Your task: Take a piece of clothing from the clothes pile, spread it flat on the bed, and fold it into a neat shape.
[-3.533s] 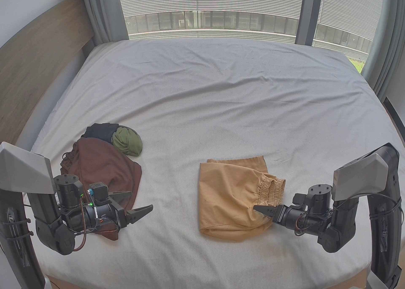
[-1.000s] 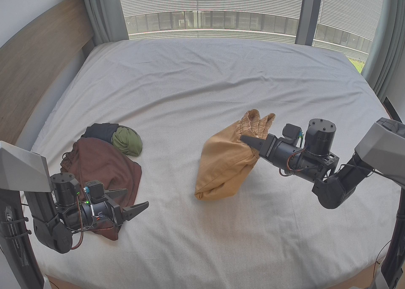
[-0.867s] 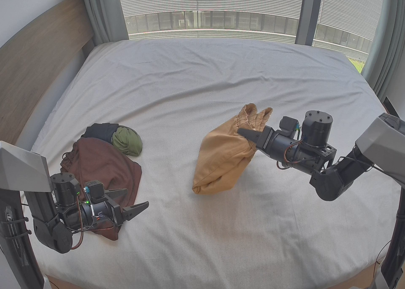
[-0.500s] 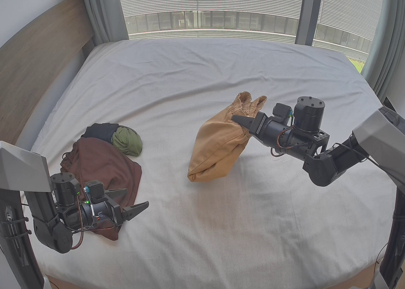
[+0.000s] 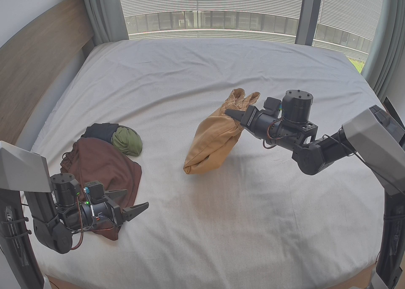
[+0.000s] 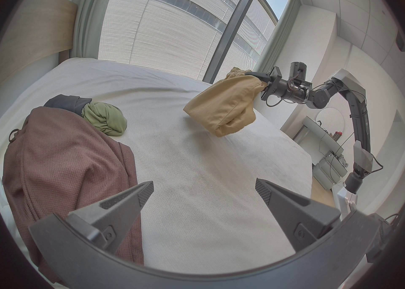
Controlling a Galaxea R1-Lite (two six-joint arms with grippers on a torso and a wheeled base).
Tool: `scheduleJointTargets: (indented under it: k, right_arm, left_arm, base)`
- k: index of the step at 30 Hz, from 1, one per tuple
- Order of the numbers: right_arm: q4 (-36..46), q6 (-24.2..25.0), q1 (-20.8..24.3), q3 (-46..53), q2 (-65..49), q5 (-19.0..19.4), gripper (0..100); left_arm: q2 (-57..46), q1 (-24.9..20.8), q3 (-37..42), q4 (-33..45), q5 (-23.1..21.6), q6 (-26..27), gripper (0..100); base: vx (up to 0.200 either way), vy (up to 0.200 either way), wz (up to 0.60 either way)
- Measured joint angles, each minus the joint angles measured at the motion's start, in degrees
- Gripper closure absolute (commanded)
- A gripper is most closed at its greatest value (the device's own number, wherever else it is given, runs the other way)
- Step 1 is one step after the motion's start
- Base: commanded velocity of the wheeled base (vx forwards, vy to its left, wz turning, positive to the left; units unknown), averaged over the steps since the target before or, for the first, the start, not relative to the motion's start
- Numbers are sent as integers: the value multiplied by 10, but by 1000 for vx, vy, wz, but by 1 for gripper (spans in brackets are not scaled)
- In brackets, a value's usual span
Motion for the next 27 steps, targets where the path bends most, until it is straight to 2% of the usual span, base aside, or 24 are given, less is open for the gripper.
scheduleJointTargets:
  k: [17, 22, 27]
  right_arm:
    - [114, -1, 11, -243, 126, 1, 100]
    - [136, -2, 5, -278, 176, 1, 100]
    - [136, -6, -12, -262, 204, 1, 100]
  left_arm:
    - [-1, 8, 1, 0, 0, -1, 0]
    - [-4, 10, 1, 0, 0, -1, 0]
    - [-7, 11, 2, 0, -3, -2, 0]
  base:
    - [0, 0, 0]
    - [0, 0, 0]
    - [0, 0, 0]
